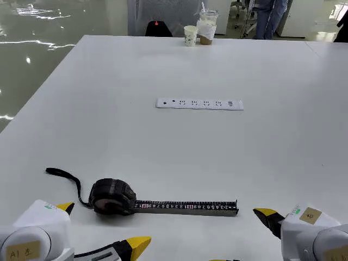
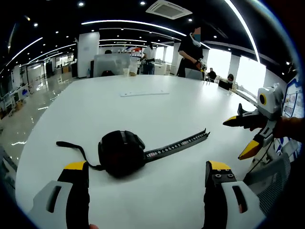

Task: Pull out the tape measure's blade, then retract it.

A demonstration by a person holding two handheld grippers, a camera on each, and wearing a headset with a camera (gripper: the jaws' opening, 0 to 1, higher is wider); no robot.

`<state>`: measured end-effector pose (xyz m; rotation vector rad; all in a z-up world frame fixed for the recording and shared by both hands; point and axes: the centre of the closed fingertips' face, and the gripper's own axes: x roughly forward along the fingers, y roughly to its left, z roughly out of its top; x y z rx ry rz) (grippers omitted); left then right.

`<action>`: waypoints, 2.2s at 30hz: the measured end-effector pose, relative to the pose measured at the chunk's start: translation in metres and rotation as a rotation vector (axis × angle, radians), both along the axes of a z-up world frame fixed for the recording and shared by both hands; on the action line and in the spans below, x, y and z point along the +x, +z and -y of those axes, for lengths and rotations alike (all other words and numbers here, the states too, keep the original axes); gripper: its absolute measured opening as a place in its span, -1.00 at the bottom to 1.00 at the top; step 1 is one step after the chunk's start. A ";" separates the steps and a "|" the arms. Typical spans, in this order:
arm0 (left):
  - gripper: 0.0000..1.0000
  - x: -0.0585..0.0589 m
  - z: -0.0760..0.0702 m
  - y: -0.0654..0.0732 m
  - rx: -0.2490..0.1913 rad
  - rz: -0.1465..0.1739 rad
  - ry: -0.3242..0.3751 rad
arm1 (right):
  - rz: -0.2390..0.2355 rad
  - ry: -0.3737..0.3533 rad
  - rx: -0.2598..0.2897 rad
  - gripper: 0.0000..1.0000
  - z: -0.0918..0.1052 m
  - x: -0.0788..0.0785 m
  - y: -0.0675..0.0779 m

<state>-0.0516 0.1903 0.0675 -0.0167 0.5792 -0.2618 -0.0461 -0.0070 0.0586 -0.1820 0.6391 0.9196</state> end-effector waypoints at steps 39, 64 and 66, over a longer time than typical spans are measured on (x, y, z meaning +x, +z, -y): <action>0.84 0.041 -0.012 -0.019 -0.004 -0.033 0.089 | 0.021 0.205 -0.110 0.39 0.009 0.036 -0.024; 0.46 0.058 -0.025 -0.029 -0.005 -0.058 0.215 | 0.031 0.379 -0.226 -0.11 0.019 0.061 -0.043; 0.43 0.058 -0.026 -0.031 -0.009 -0.064 0.222 | 0.035 0.399 -0.240 -0.15 0.020 0.063 -0.045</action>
